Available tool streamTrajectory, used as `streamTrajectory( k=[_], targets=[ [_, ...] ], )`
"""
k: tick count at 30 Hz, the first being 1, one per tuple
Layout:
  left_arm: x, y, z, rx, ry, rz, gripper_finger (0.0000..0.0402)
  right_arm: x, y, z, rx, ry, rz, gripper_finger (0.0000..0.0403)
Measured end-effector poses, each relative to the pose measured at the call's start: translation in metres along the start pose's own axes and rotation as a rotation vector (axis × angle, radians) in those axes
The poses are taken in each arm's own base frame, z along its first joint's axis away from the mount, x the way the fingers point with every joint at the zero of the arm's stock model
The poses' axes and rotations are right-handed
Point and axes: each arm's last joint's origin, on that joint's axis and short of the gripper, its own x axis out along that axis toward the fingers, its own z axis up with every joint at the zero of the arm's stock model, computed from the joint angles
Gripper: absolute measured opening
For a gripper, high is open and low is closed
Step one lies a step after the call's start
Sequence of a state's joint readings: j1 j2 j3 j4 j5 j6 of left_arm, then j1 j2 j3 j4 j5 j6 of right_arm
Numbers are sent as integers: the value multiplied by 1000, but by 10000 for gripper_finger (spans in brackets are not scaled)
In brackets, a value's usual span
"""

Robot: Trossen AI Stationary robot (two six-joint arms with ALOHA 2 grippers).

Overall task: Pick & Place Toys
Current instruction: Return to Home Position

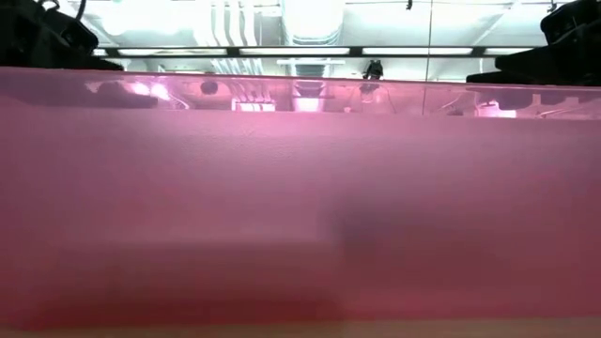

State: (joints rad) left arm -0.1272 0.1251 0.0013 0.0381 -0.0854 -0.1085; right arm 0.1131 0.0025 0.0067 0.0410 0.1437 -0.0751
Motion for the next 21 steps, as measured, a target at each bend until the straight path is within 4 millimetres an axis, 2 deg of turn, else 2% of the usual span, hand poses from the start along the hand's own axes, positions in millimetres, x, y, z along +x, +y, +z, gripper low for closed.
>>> streamTrajectory(
  k=[8,21],
  targets=[
    [-4,-3,11,27,-119,-91,377,0,-1,0,0,-1,-22,330],
    [-6,-2,13,90,-146,-38,377,0,-1,-1,14,14,-22,330]
  ],
)
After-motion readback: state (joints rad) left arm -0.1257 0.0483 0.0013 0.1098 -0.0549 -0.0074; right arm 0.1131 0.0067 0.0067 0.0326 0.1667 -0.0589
